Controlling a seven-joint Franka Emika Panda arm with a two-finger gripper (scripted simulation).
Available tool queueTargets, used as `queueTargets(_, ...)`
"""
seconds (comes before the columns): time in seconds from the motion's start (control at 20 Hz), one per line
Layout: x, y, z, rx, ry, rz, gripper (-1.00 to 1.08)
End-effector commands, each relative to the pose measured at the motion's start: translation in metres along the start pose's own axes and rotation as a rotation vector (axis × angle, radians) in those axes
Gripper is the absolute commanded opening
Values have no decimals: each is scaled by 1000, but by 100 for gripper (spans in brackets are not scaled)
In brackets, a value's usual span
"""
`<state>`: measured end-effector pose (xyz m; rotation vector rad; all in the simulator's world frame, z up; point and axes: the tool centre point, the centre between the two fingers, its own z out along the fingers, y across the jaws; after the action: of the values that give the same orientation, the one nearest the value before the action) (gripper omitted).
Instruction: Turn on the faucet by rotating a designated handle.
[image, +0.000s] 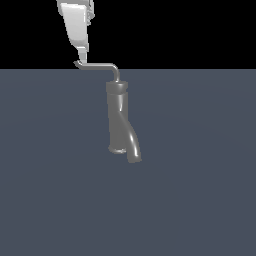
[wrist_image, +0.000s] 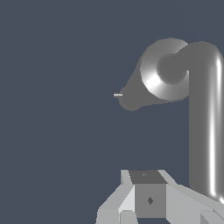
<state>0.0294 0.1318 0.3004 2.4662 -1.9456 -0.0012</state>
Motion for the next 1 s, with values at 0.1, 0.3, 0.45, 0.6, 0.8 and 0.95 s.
queueTargets(0.1, -1, 11, 0, 0, 0, 0, -100)
queueTargets(0.3, -1, 21, 0, 0, 0, 0, -100)
queueTargets(0.45, -2, 30, 0, 0, 0, 0, -100)
queueTargets(0.6, -3, 38, 0, 0, 0, 0, -100)
queueTargets(0.8, -3, 49, 0, 0, 0, 0, -100)
queueTargets(0.95, -3, 58, 0, 1, 0, 1, -100)
